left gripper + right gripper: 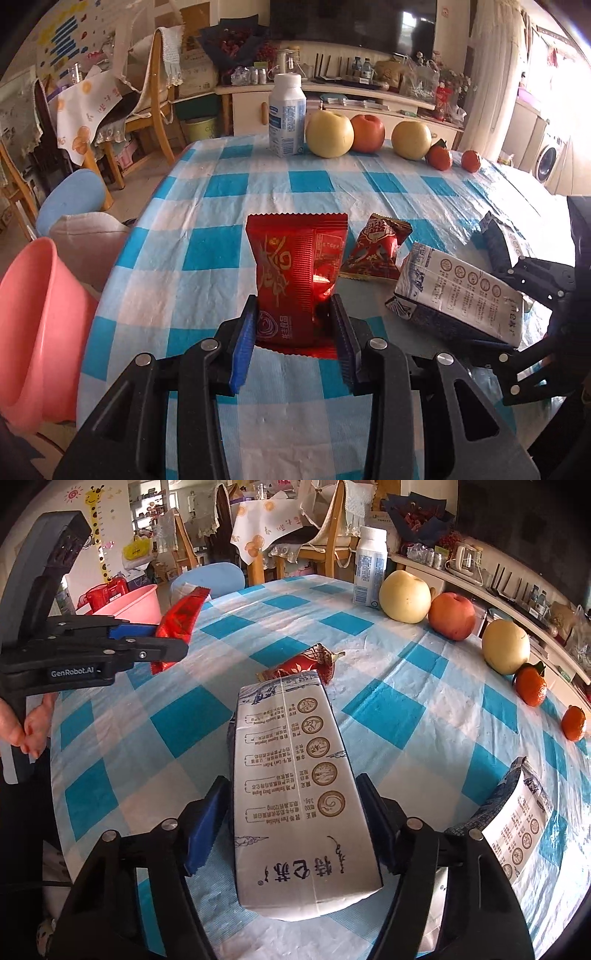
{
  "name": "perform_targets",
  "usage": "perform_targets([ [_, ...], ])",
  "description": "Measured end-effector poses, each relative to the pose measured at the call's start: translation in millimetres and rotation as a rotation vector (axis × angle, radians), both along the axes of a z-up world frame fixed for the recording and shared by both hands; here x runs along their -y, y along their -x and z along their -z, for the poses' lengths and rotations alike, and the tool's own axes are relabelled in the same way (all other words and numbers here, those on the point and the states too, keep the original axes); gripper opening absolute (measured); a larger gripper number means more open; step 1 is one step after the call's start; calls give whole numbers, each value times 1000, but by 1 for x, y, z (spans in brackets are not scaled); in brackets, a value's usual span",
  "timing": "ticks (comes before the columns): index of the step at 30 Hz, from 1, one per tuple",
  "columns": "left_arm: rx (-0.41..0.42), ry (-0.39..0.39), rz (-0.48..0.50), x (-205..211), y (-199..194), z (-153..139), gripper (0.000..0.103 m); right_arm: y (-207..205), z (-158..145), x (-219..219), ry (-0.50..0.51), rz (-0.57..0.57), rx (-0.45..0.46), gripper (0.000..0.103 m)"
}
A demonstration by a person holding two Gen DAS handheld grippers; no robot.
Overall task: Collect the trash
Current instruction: 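Grasp the red square snack packet with the left tool while the right tool grasps the white printed bag, then carry the red packet and white bag in both tools over the pink bucket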
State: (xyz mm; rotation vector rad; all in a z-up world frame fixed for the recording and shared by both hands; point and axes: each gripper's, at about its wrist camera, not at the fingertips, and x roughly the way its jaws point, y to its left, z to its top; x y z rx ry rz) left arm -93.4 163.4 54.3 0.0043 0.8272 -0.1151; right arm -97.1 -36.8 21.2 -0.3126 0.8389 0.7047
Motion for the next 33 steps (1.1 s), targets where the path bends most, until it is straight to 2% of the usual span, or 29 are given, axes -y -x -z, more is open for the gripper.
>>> perform_targets([
  [7,27,-9,-53,-15,11,-5,40,9,-2,0,54,65,79,64],
  [14,55,-36,-109,-33,16,-12,40,13,-7,6,70,191,141,64],
  [23,110,-59,-157,-56,24,-30,40,27,-19,3,4,298,108,64],
  [33,178,-84,-269,-97,32,-51,40,36,-45,-27,-40,310,107,64],
])
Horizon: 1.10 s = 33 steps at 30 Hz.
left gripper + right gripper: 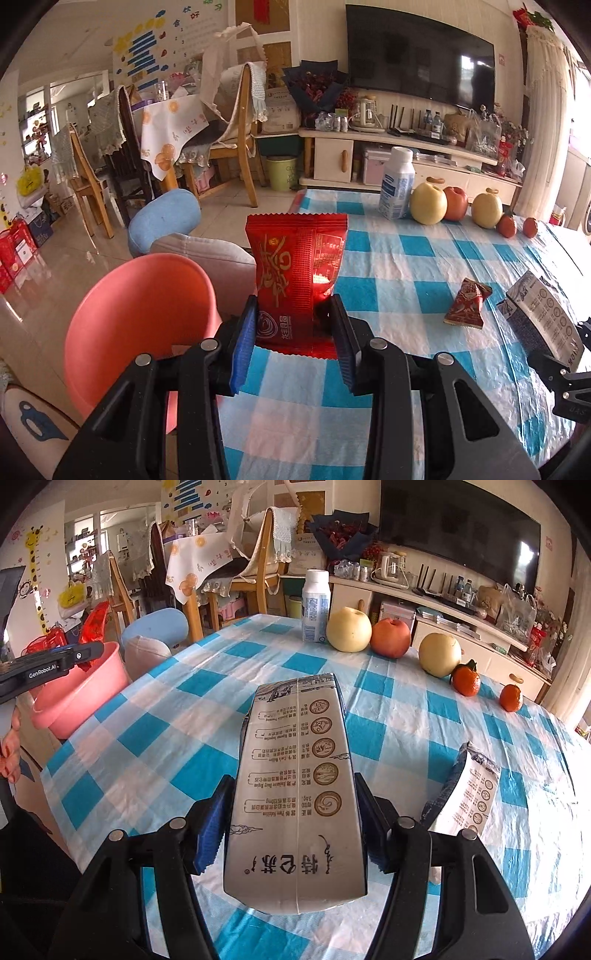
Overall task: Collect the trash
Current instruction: 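Carry the red packet and white bag in both tools over the pink bucket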
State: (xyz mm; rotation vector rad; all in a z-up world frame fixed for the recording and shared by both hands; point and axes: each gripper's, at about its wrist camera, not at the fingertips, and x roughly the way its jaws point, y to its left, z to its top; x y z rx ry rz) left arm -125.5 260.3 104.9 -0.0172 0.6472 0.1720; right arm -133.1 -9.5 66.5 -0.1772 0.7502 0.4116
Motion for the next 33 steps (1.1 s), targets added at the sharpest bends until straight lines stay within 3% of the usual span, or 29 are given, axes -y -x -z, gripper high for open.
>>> perform_targets([
  [4,16,-11,-49,-16,4,-5,40,0,-16,-18,-28,-21,19,64],
  [18,42,25,-196,-71,10,-13,40,-1,-69,-118,11,-189,124,64],
  [26,45,29,-304,-105,14,-14,40,-5,-79,-185,28,-303,133,64],
  [33,42,80,-401,-144,18,-10,40,-10,-76,-241,34,-391,121,64],
])
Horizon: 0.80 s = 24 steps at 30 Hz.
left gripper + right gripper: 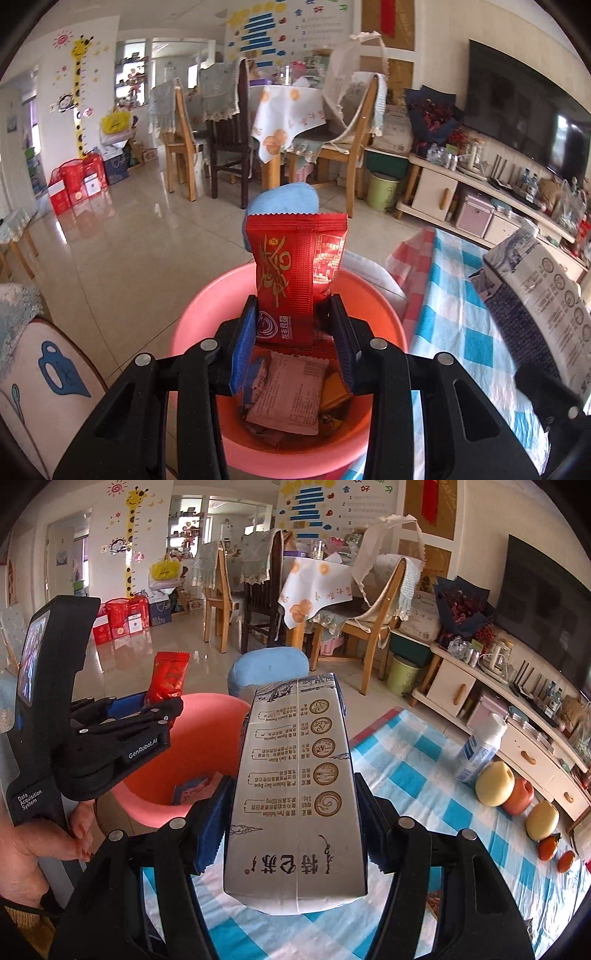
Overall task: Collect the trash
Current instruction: 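Carry the red packet and white bag in both tools over the pink bucket, then open both tools to drop the red packet and white bag into the bucket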
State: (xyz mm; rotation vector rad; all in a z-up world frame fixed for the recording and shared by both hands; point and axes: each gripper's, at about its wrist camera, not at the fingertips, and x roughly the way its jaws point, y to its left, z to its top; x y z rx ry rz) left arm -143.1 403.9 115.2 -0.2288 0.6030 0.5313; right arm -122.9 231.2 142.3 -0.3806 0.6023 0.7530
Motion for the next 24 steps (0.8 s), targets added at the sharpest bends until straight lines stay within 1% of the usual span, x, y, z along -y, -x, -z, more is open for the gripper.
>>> perform_targets([
  [6,-2,66,-67,-28,4,8,40,-6,7,-36,20,-59,-16,64],
  [15,-31,106,-106,-42,0,15,40,-17,28,-74,75,-116,-33,64],
  [18,-63,113,-109,-43,-4,21,42,-21,36,-80,92,-125,-40,64],
  [19,-74,113,-116,-43,-5,22,46,-22,39,-83,94,-134,-47,64],
  [20,-80,110,-125,-44,-7,23,56,-23,41,-84,94,-145,-50,67],
  [21,-80,106,-131,-44,-6,23,62,-22,43,-85,99,-142,-39,76],
  [22,-80,102,-136,-44,-7,23,71,-21,44,-84,105,-133,-23,81],
  [23,-84,94,-141,-43,-7,22,75,-20,45,-82,104,-126,-8,86],
  [24,-87,90,-142,-43,-7,23,76,-18,45,-80,98,-122,-3,86],
])
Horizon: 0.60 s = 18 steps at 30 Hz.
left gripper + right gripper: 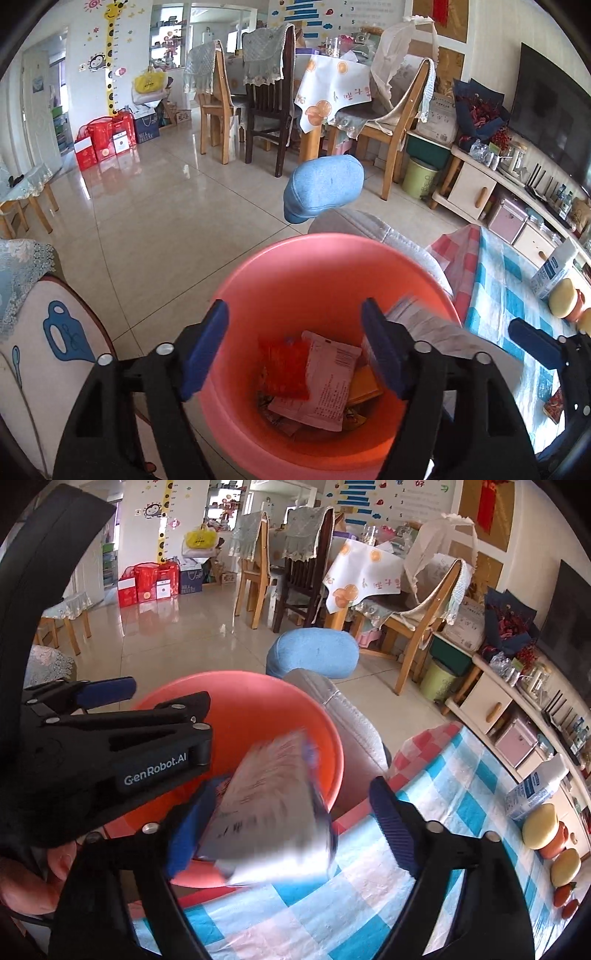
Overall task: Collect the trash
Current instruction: 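Open both tools to drop the red packet and white bag into the bucket, then move both open tools back over the table toward the patterned packet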
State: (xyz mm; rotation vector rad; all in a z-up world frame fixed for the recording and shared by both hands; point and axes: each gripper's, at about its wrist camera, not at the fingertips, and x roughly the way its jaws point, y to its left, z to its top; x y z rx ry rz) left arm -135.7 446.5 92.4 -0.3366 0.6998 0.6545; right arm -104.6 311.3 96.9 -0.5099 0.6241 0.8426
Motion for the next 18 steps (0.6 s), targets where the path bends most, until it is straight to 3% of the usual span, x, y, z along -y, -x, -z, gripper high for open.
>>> perform_targets([
  [18,-20,-50,76,25,-7,-5,84,11,-15,61,-47,164,108,89],
])
